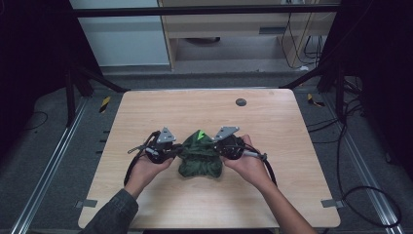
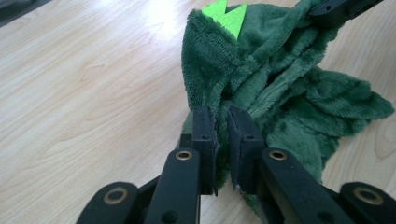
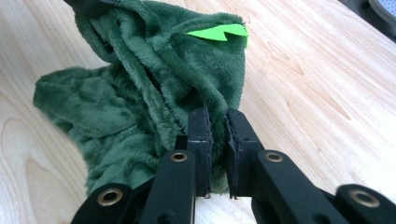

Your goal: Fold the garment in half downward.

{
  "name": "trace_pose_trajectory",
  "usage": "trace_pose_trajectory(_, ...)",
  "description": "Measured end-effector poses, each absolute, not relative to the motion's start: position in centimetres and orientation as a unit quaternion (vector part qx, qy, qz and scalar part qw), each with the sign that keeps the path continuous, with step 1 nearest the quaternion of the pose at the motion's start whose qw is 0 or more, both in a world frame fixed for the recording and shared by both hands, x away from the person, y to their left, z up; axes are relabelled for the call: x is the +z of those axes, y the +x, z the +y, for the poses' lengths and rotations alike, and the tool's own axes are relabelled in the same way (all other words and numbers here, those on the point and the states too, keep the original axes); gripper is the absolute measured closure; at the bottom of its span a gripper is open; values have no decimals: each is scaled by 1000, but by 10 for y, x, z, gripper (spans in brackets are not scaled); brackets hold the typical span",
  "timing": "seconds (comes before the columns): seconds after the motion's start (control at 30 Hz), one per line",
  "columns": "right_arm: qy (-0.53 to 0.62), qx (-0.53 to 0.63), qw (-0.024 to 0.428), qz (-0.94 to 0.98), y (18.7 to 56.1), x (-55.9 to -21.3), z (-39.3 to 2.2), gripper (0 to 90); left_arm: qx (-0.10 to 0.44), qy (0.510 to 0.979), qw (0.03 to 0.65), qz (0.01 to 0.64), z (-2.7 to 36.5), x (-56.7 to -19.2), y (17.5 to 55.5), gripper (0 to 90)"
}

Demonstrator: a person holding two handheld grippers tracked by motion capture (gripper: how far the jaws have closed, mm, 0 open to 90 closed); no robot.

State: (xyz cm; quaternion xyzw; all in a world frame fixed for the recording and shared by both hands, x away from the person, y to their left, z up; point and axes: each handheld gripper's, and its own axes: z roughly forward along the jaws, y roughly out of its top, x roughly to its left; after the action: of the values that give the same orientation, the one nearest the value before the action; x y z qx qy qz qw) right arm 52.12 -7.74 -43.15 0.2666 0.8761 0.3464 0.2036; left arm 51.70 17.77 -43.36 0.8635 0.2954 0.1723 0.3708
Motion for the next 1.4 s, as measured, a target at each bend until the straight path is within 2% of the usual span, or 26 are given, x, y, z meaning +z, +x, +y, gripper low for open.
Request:
trace_pose_trajectory(1.0, 261, 344, 193, 881, 495, -453, -80, 770, 164, 864, 375, 293, 176, -456, 497, 811)
trace_pose_trajectory(1.4, 262, 341, 198, 881, 500, -447, -76, 678, 168, 865, 376, 286, 175, -455, 497, 831)
